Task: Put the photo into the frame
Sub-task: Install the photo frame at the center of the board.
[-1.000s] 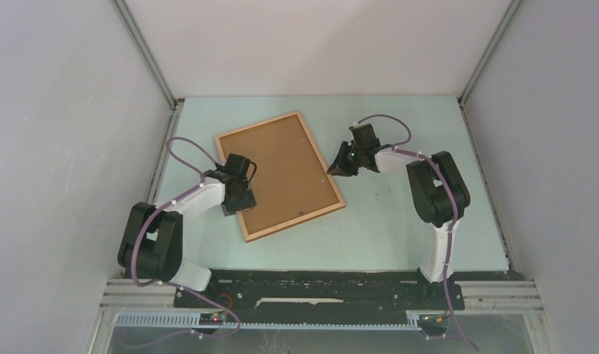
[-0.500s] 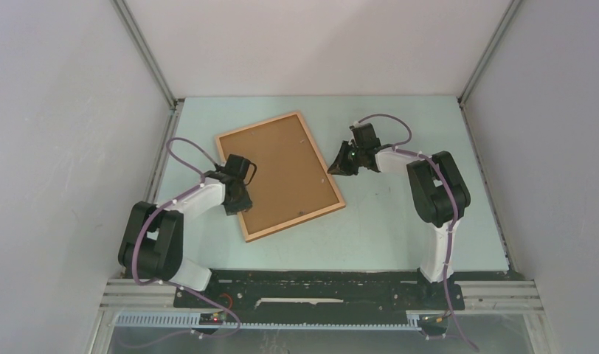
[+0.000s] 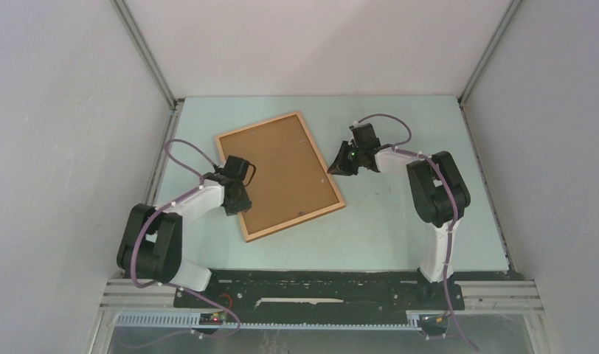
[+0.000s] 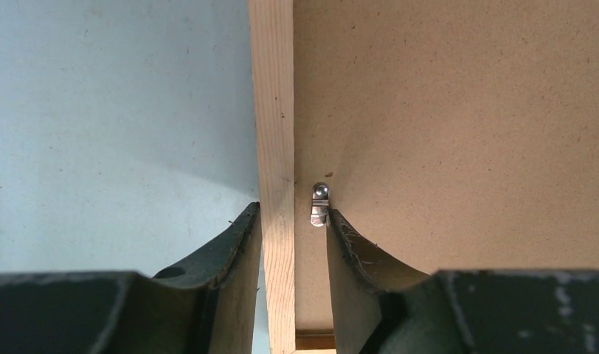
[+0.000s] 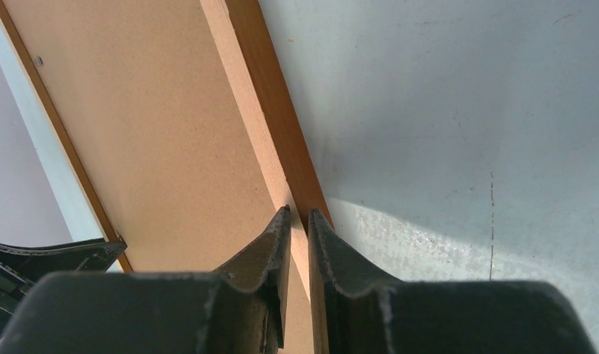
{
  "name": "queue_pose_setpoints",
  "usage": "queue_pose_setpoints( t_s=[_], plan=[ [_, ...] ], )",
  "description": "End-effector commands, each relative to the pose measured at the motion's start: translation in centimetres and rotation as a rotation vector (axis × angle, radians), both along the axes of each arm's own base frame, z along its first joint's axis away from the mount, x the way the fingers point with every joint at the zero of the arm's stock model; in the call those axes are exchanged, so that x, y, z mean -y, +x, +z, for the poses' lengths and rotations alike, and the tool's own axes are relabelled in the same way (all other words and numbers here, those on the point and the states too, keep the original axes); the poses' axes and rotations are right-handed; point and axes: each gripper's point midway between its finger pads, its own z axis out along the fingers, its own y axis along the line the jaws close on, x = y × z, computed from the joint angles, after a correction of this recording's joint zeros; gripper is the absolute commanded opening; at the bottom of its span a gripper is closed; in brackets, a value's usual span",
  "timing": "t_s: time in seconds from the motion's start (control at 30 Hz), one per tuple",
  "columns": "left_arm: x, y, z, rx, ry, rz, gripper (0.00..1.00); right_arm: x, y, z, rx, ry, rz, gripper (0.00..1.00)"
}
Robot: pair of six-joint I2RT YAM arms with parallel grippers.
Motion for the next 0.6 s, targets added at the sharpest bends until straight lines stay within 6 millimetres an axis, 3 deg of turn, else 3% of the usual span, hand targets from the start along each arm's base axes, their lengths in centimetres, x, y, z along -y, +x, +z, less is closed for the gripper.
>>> queue_pose_setpoints(
  t_s=[0.0, 0.13, 0.57],
  plan=[
    [-1.85, -0.05, -0.86, 0.023, 0.028, 0.091, 0.07, -1.08, 0.74, 1.56, 0.039, 0.022, 0.019, 0.22],
    [-1.6, 0.11, -0.89, 0.036, -0.028, 0.134, 0.0, -1.14, 0.7, 1.58, 0.04, 0.023, 0.022, 0.21],
    [-1.16, -0.16, -1.04, 0.17, -0.21, 0.3, 0.0, -1.22, 0.59, 1.79, 0.038, 0.03, 0.028, 0.22]
  ],
)
